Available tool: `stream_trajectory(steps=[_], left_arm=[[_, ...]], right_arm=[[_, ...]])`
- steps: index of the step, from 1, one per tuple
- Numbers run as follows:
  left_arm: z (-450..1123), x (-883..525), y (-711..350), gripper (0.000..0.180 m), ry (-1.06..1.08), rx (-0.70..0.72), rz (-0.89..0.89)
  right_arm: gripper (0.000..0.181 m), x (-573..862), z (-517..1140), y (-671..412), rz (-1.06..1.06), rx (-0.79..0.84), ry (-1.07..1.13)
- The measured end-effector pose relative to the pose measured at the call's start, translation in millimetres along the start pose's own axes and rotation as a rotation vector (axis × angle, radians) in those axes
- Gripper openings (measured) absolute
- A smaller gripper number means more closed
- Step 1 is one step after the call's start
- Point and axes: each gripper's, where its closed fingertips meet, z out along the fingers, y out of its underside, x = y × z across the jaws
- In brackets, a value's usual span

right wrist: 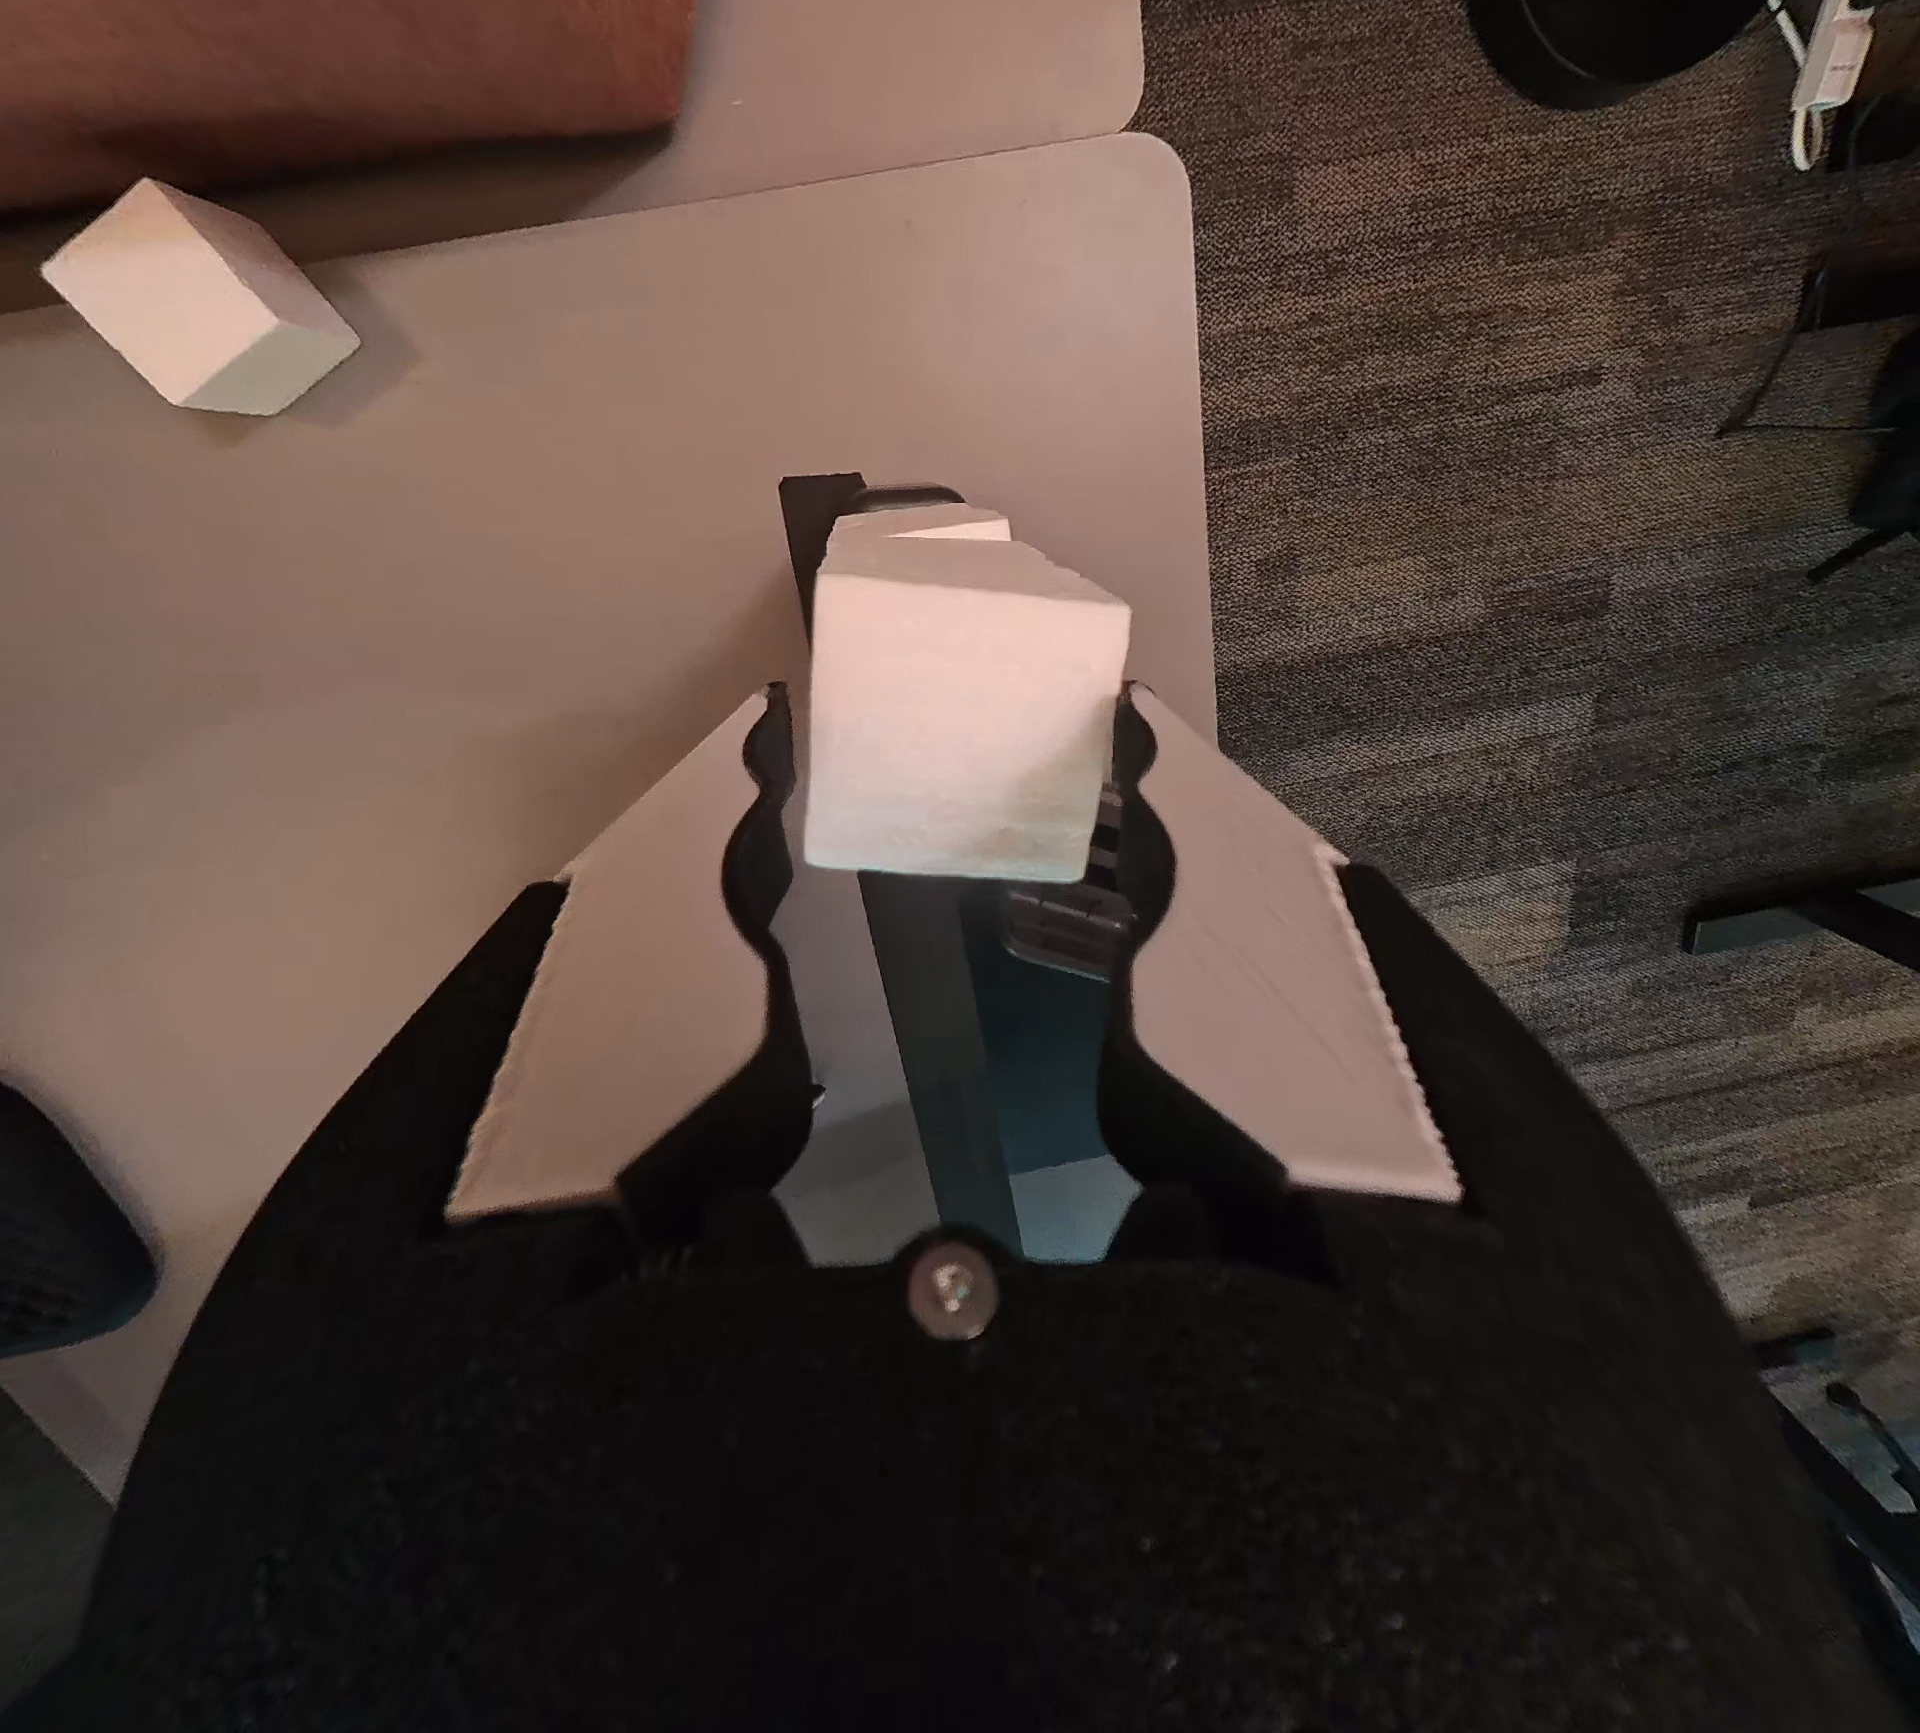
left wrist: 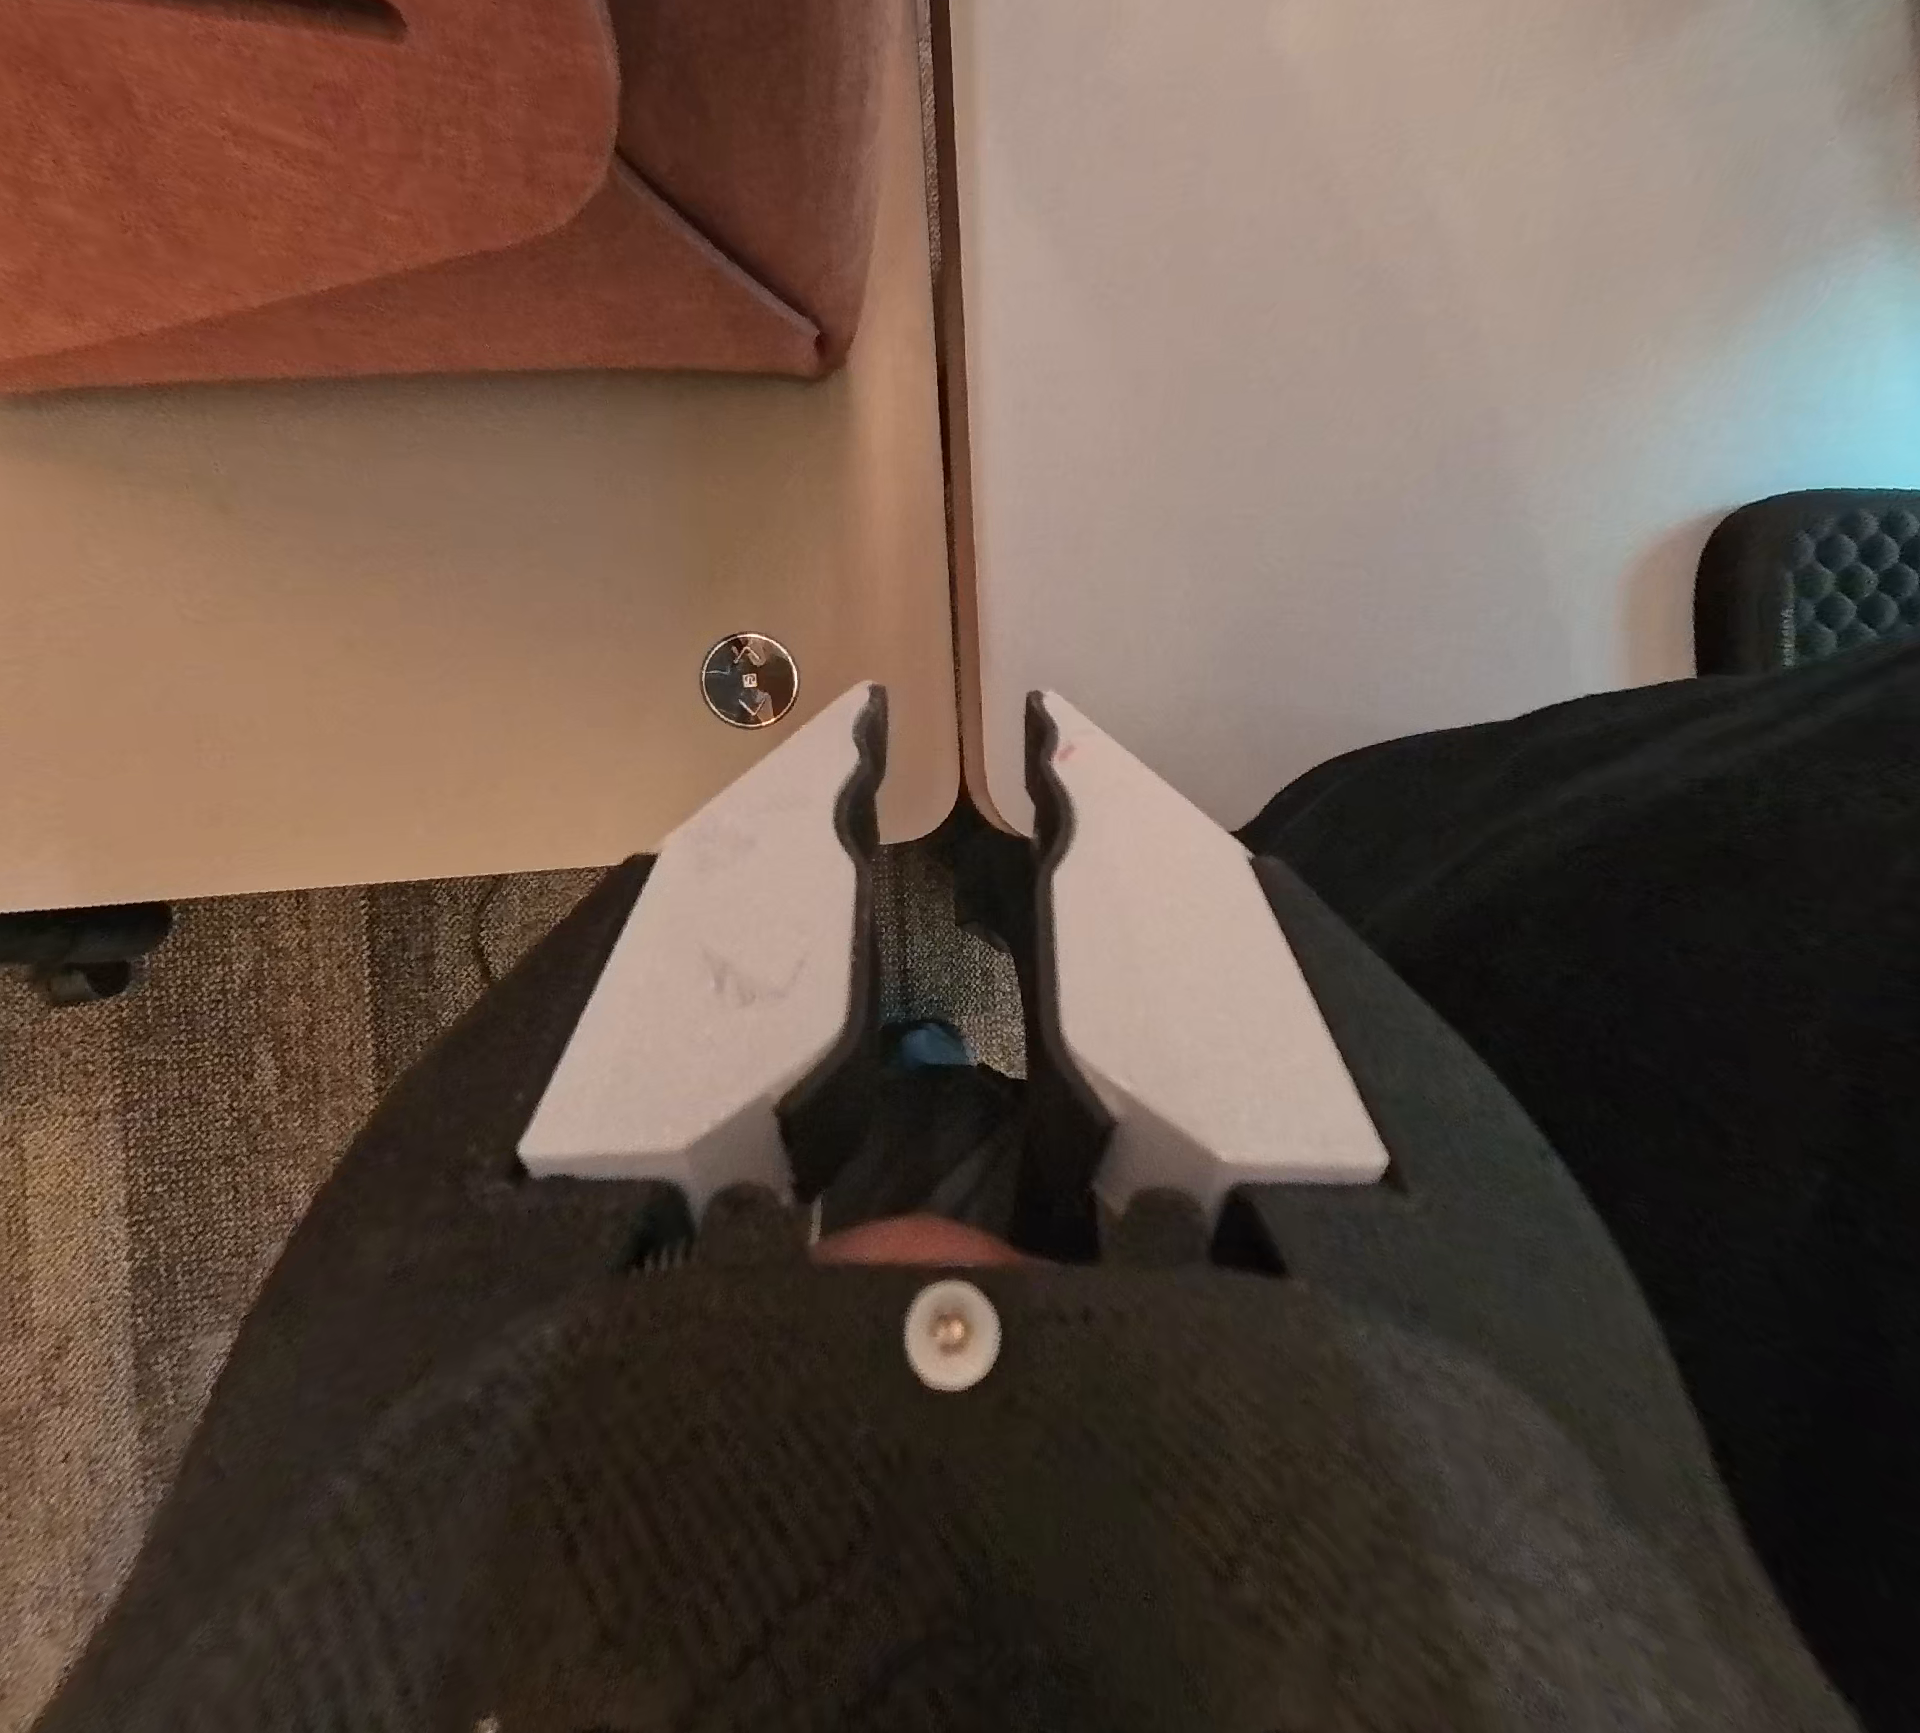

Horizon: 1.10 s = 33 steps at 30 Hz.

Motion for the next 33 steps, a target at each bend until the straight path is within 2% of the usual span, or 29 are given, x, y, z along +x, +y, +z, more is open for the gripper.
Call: stream_trajectory(steps=[8,11,16,19,22,27,29,31,33], left_arm=[[3,1,-1,0.024,0.011,-0.002,0.007],[3,1,0,0.024,0.015,0.001,0.001],[4,0,1,0.024,0.019,-0.001,-0.004],[4,0,0,0.024,0.018,0.000,0.007],[1,-1,2,0.024,0.009,-0.001,0.015],[-4,-6,8,0.024,-0.001,0.007,-0.019],[-5,-6,10,0.024,0.000,0.008,-0.029],[-5,-6,9,0.024,-0.004,0.013,-0.026],[-5,-6,8,0.024,-0.005,0.020,-0.026]], right_arm=[[0.066,-1,-32,-16,-0.005,0.098,0.079],[0.067,-25,-54,-38,-0.047,0.204,0.128],[0.061,-134,-36,-75,-0.244,0.326,-0.017],[0.060,-195,21,-78,-0.347,0.280,-0.108],[0.068,-241,85,-70,-0.376,0.189,-0.209],[0.068,-260,159,-54,-0.441,0.064,-0.188],[0.064,-265,174,-53,-0.440,0.057,-0.204],[0.052,-268,181,-51,-0.437,0.053,-0.219],[0.052,-268,182,-52,-0.429,0.066,-0.217]])
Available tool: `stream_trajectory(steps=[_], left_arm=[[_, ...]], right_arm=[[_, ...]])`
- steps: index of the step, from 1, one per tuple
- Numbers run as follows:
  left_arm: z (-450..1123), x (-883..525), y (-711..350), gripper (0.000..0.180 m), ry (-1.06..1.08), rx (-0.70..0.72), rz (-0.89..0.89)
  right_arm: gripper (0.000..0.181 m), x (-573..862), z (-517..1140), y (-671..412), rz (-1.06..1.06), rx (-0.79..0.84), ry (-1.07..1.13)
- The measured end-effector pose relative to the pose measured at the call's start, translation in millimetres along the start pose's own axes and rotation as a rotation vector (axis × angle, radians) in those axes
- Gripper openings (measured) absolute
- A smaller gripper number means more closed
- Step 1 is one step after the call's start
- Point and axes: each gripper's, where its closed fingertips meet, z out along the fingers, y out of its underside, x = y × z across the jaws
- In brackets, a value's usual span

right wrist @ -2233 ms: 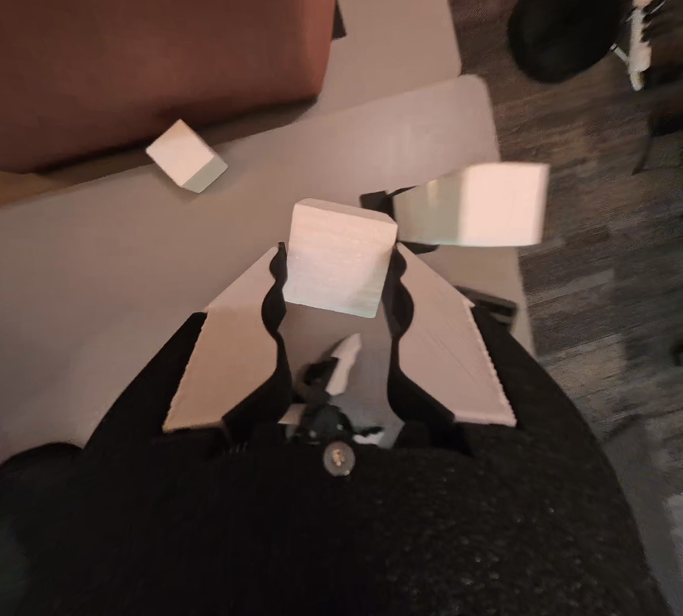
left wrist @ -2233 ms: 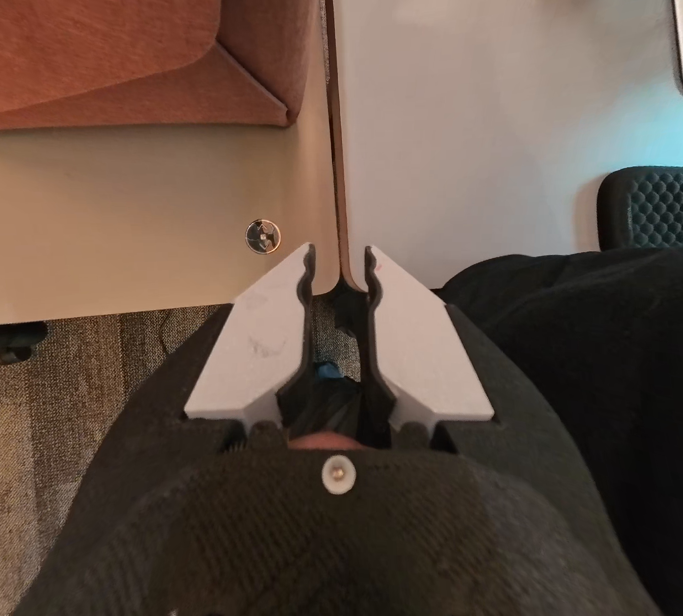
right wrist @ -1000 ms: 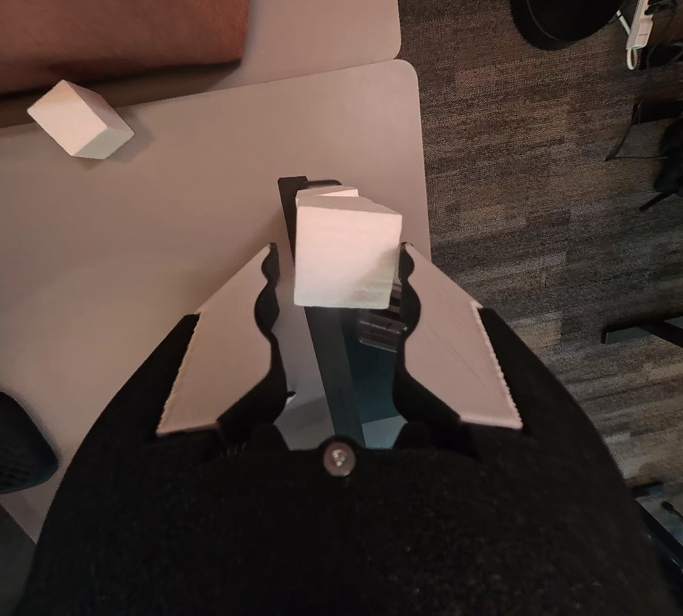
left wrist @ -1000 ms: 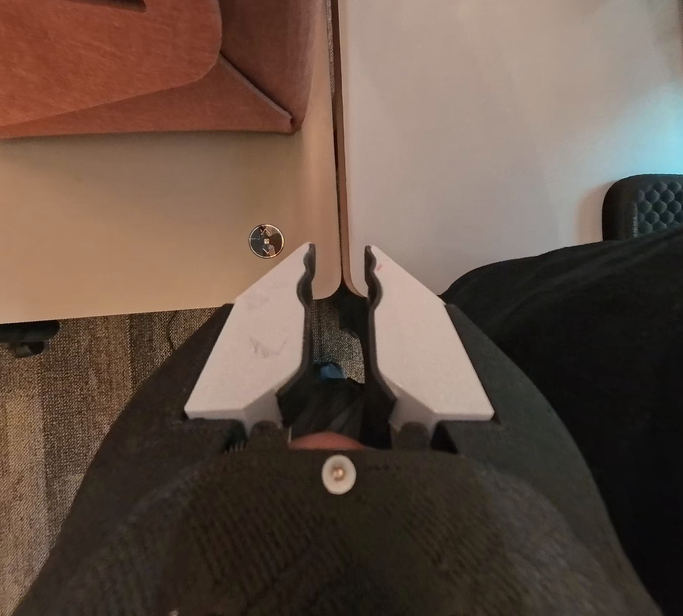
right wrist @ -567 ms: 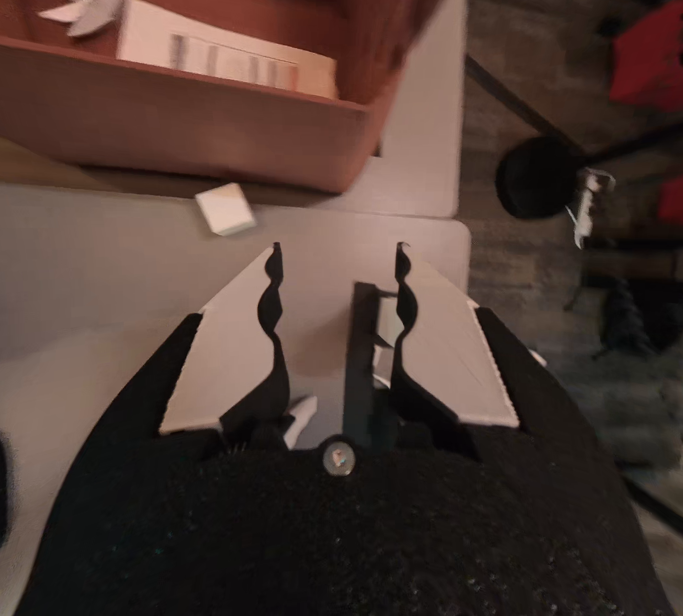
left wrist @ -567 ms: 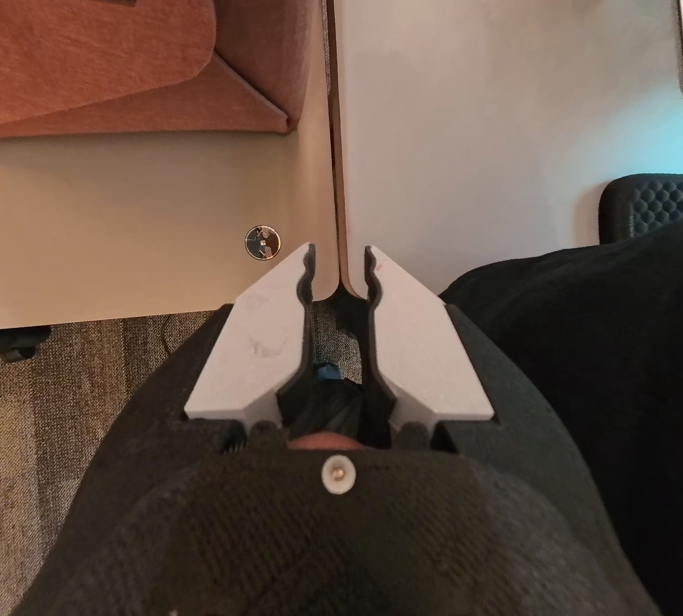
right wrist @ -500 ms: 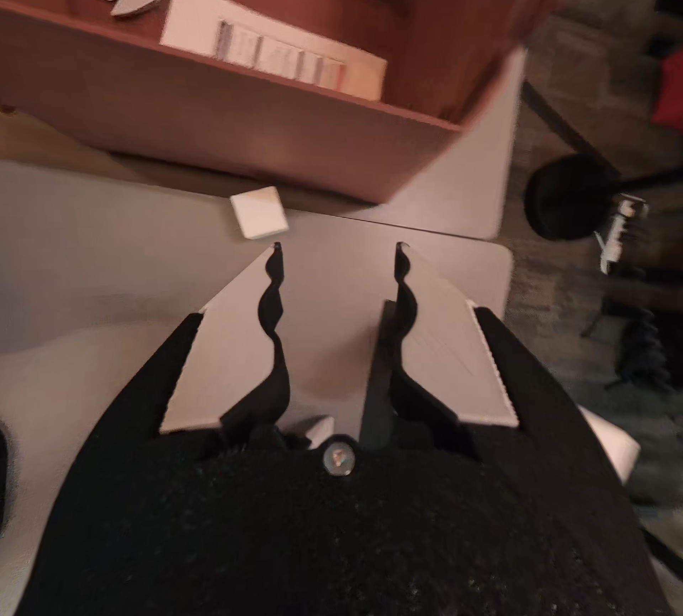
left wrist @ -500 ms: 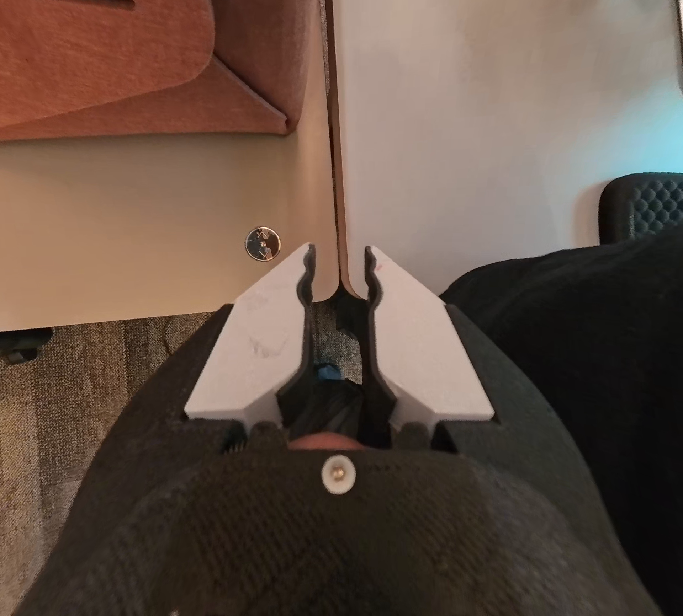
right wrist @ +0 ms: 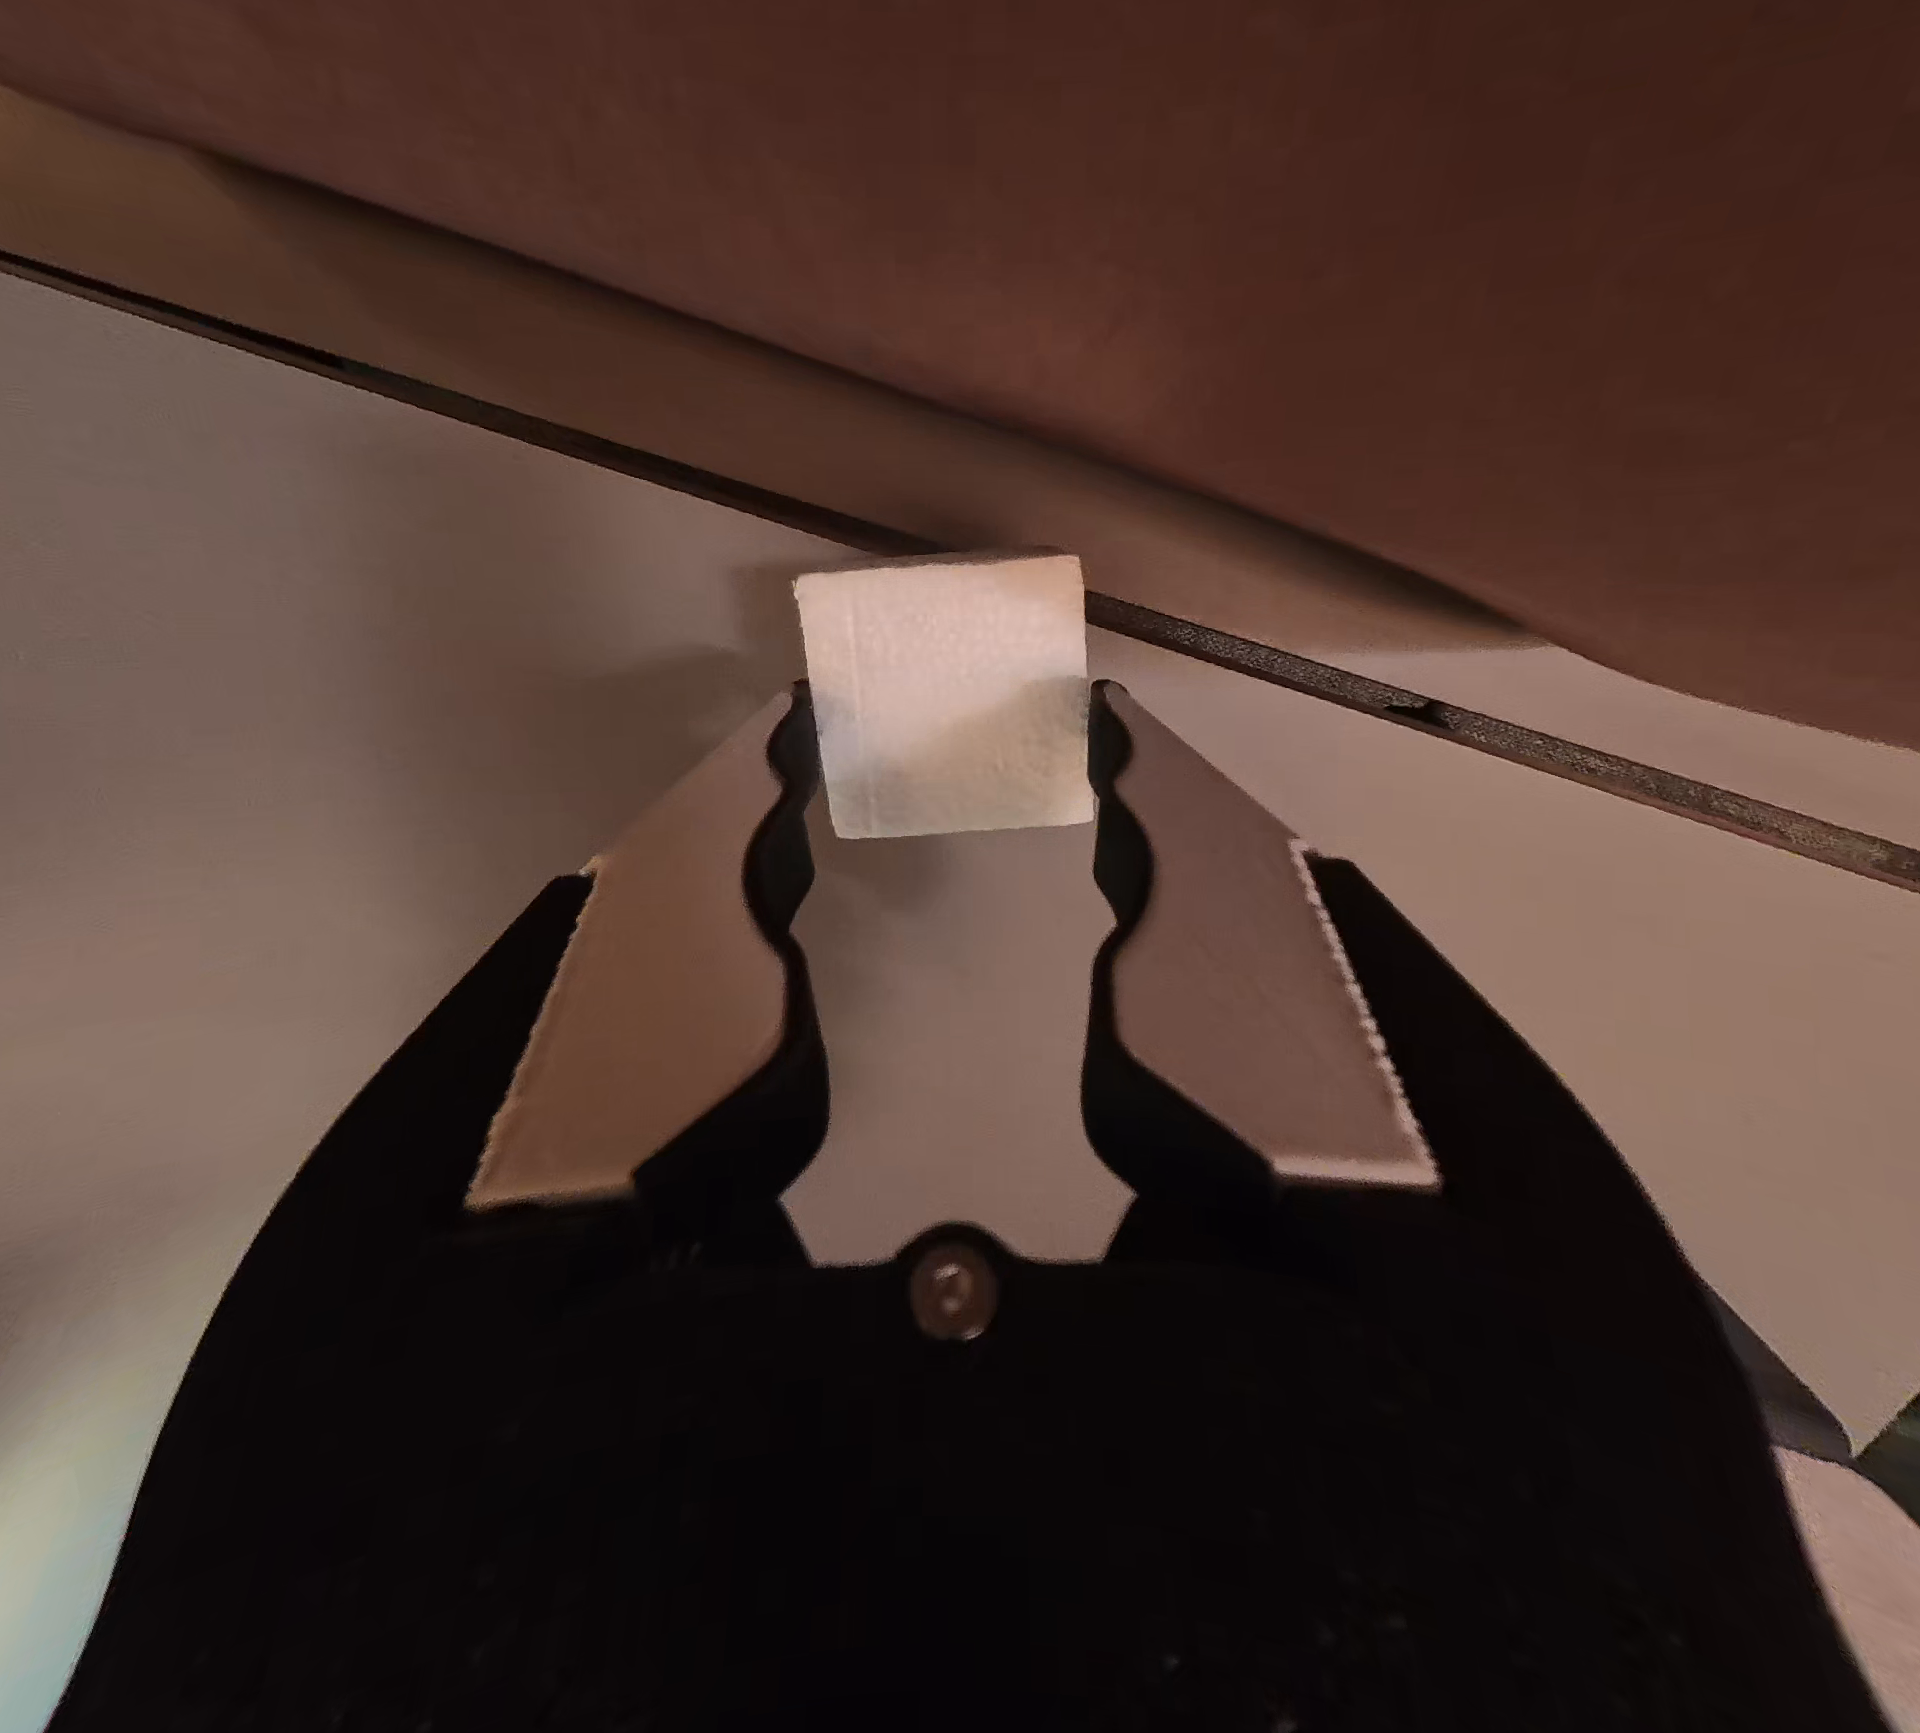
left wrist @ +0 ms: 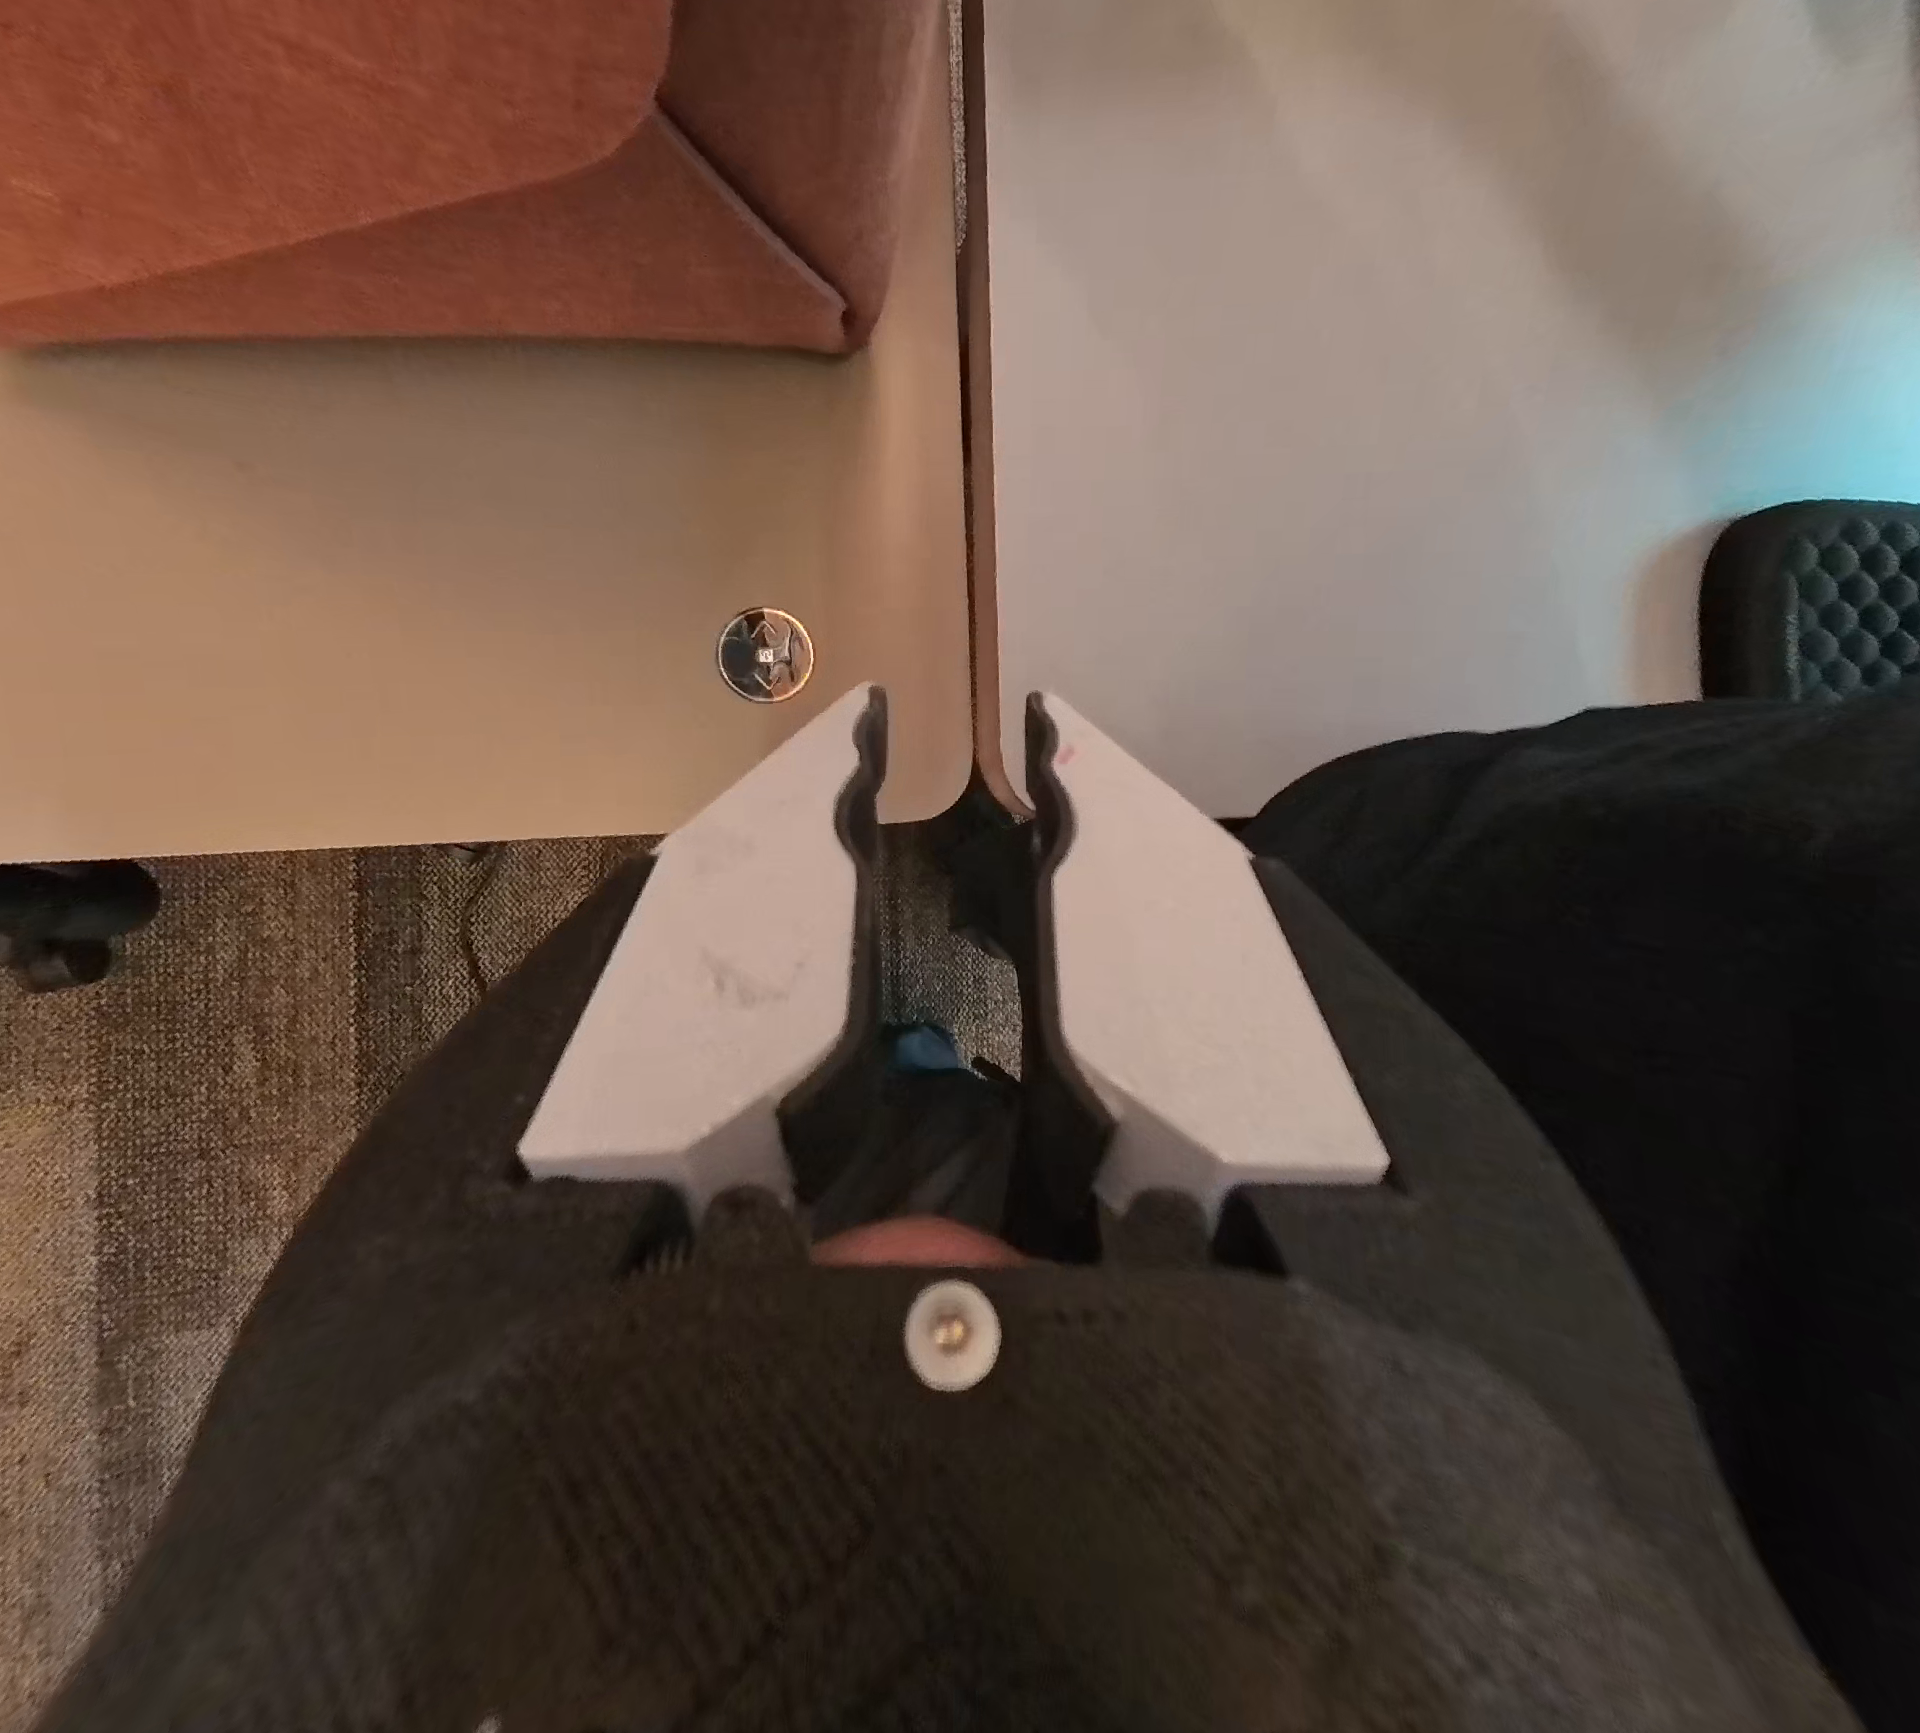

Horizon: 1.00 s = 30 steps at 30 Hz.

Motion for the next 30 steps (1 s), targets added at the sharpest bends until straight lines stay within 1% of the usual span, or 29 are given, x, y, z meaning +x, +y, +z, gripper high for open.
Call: stream_trajectory(steps=[4,8,11,16,21,27,30], left_arm=[[3,3,0,0.024,0.016,0.002,-0.004],[2,3,-2,0.024,0.007,0.003,0.021],[1,3,1,0.024,0.013,0.002,0.000],[6,9,4,0.024,0.048,-0.003,-0.020],[8,13,-2,0.024,0.044,0.001,0.013],[4,10,-2,0.024,0.023,0.011,-0.011],[3,10,0,0.024,0.018,0.009,-0.018]], right_arm=[[0.052,-2,-1,2,0.020,0.009,0.004],[0.052,-3,-33,2,0.052,0.075,0.033],[0.052,10,-94,9,0.090,0.154,0.103],[0.051,71,-231,34,0.207,0.224,0.259],[0.051,143,-314,68,0.338,0.147,0.344],[0.051,174,-320,101,0.414,0.019,0.315],[0.051,177,-318,104,0.424,0.007,0.307]])
